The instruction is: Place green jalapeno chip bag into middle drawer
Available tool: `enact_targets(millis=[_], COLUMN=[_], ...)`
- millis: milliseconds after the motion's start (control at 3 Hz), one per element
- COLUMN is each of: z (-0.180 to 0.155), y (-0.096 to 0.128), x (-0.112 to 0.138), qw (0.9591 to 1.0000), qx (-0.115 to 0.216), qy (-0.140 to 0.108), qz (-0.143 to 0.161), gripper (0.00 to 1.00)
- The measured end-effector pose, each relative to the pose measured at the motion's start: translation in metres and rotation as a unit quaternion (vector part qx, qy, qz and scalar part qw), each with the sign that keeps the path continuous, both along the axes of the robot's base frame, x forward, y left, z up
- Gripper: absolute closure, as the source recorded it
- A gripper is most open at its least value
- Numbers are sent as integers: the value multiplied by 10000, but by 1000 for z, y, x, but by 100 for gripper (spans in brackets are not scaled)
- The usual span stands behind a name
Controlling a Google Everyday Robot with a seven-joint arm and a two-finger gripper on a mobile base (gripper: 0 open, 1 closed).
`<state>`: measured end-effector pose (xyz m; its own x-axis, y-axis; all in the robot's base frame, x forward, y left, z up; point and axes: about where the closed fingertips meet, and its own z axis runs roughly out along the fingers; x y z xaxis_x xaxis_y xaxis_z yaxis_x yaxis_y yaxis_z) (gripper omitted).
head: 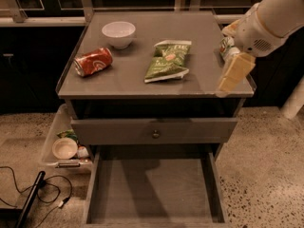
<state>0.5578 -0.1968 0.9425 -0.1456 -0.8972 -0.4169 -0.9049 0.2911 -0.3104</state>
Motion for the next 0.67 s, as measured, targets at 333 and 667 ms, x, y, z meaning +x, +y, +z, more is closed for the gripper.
enact_targets(millis=[333, 667], z=[-11, -11], y=[15, 15], x=[53, 53], qw=[9949, 9949], qx=[956, 955], qy=[-307, -307], qz=[-53, -52], gripper=[0, 0])
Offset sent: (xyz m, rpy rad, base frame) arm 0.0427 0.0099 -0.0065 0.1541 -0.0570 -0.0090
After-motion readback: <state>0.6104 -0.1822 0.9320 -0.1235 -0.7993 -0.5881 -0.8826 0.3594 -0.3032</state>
